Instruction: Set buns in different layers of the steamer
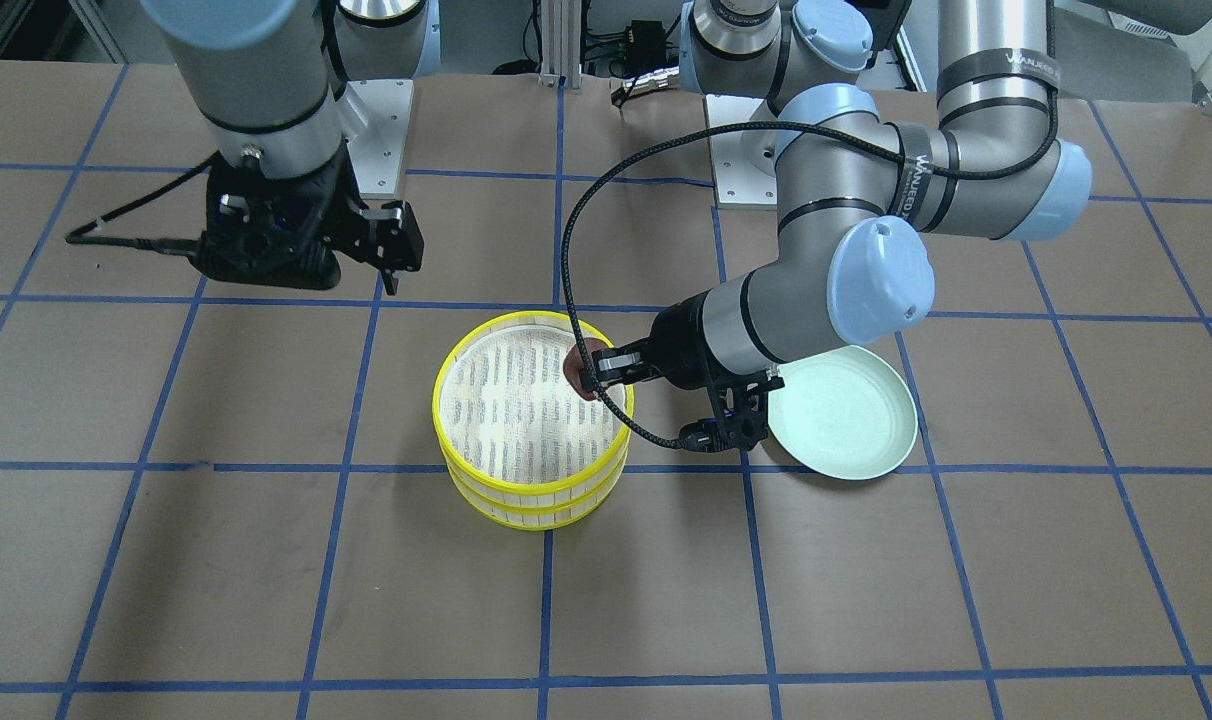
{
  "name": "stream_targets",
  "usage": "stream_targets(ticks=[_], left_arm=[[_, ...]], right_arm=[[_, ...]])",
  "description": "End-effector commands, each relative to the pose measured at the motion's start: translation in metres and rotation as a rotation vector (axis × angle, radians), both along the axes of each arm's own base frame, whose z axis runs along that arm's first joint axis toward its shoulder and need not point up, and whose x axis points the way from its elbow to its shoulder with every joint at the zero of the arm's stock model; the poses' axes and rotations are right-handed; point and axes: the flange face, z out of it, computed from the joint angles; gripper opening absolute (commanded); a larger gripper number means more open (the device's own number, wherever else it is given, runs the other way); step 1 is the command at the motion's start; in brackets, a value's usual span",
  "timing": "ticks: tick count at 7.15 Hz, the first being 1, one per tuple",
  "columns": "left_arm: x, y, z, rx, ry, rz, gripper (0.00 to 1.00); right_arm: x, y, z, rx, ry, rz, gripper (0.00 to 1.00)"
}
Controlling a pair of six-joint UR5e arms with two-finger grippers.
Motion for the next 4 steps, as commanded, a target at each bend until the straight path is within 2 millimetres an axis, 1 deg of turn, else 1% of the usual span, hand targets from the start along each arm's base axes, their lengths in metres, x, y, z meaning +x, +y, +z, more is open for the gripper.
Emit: stream_targets(ticks=[1,2,3,4], left_arm=[[-0.004,-0.012,-0.026,-0.002,0.004,0.005,0.08],[-0.006,-0.012,-0.029,0.011,-0.005,0.014,0.8],[-0.006,-0.011,-0.024,0.029,-0.013,0.053,1.0],[-0.008,-0.01,-0.022,0.027,-0.016,0.051,1.0]], right_arm=[[-0.017,0.012,0.039,0.004,-0.017,-0.032,1.0],[-0.03,0.008,0.046,-0.004,-0.069,-0.055,1.0],[-0.03,0.007,0.049,-0.019,-0.066,-0.028,1.0],[-0.029,0.0,0.052,-0.087,-0.07,-0.021,1.0]])
